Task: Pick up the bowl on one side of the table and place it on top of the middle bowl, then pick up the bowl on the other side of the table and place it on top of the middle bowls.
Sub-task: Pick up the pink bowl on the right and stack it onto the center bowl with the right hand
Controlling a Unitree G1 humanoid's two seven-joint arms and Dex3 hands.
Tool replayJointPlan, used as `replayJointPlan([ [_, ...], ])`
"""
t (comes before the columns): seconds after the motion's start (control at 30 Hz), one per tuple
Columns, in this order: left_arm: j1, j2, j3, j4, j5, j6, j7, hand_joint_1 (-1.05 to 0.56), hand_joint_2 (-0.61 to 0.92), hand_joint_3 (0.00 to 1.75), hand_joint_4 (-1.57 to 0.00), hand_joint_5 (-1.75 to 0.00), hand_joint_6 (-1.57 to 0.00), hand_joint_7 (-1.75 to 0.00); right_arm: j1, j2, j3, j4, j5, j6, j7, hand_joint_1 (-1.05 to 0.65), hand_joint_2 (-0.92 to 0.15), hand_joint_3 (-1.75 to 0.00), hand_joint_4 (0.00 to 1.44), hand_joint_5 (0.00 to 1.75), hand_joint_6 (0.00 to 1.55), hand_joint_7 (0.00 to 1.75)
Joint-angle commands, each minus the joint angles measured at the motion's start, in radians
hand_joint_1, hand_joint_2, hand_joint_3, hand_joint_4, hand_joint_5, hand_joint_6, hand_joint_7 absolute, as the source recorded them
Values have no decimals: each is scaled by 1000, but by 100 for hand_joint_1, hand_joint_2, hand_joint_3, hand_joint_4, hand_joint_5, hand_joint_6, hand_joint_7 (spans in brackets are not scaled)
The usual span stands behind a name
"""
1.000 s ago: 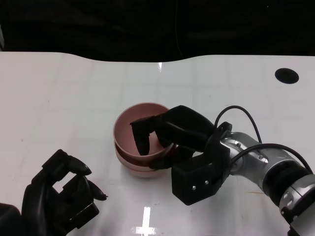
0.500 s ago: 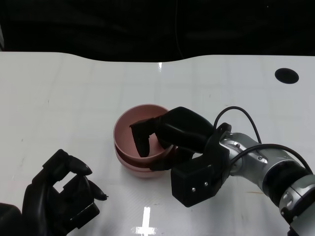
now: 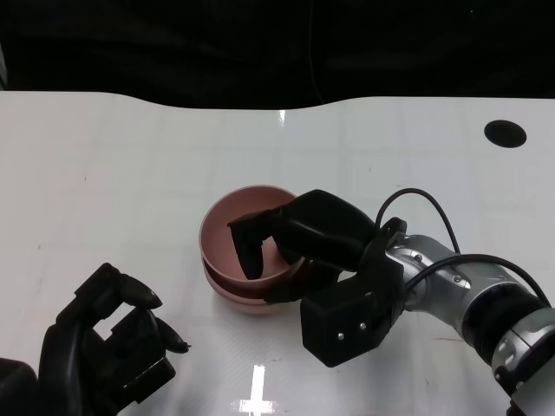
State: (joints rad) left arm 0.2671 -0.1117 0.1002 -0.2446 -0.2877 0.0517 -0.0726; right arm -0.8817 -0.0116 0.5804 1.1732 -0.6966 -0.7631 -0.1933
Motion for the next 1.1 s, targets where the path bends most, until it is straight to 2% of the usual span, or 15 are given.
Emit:
replayJointPlan([
  [0.03,6,5,3,-6,1,-4,6,7,56,141,-81,-175,-65,-175,-6,-5,0,0,1,6,-8,-17,-74,-61,83,175,68,175],
  [0.2,4,8,3,-2,1,-7,1,8,56,142,-81,-175,-66,-175,-6,-12,15,2,-25,-1,-63,-16,-74,-62,85,175,70,175],
  [0.23,5,8,3,-2,2,-9,1,8,56,142,-81,-175,-66,-175,-9,-16,25,1,-41,4,-83,-22,-73,-60,82,175,72,158],
  [0.27,6,8,2,-2,5,-10,2,8,56,142,-81,-175,-65,-175,-13,-20,34,-1,-56,15,-96,-28,-74,-55,80,170,79,124],
  [0.3,6,8,2,-1,6,-11,2,8,55,142,-81,-175,-65,-175,-16,-24,40,-3,-67,25,-96,-36,-78,-46,82,147,84,94],
  [0.33,5,9,2,1,6,-13,1,8,55,142,-80,-175,-65,-175,-19,-27,45,-4,-74,37,-89,-45,-84,-34,85,107,88,59],
  [0.37,5,9,3,3,4,-14,-2,7,55,142,-80,-175,-65,-175,-24,-32,53,-6,-80,54,-64,-56,-89,-31,78,54,84,26],
  [0.4,5,9,4,2,0,-9,-2,7,55,142,-80,-175,-65,-175,-28,-36,63,-10,-89,71,-43,-63,-90,-33,62,28,73,14],
  [0.43,5,9,4,-1,-3,-4,-1,7,55,142,-79,-175,-64,-175,-30,-38,72,-14,-97,86,-31,-73,-91,-39,37,14,55,8],
  [0.47,6,9,5,-2,-4,-2,-1,6,56,142,-79,-175,-64,-175,-30,-38,78,-17,-102,100,-17,-84,-92,-48,15,6,34,3],
  [0.5,6,9,5,-3,-5,-1,-1,6,56,141,-79,-175,-64,-175,-29,-38,82,-19,-104,108,-10,-91,-92,-55,8,3,22,2],
  [0.57,7,8,4,-5,-8,1,-2,6,56,141,-78,-175,-64,-175,-27,-38,95,-22,-115,125,-12,-100,-92,-66,2,1,6,0],
  [0.6,7,8,4,-6,-8,2,-1,7,57,141,-78,-175,-63,-175,-25,-39,102,-25,-123,133,-20,-102,-92,-70,1,0,3,0],
  [0.73,7,7,1,-7,2,1,5,7,57,139,-77,-175,-64,-175,-22,-41,118,-38,-141,157,-39,-105,-92,-78,0,0,0,0],
  [1.1,5,1,1,-6,1,0,11,6,56,139,-78,-175,-64,-175,-17,-56,119,-64,-138,161,-40,-105,-92,-79,0,0,0,0],
])
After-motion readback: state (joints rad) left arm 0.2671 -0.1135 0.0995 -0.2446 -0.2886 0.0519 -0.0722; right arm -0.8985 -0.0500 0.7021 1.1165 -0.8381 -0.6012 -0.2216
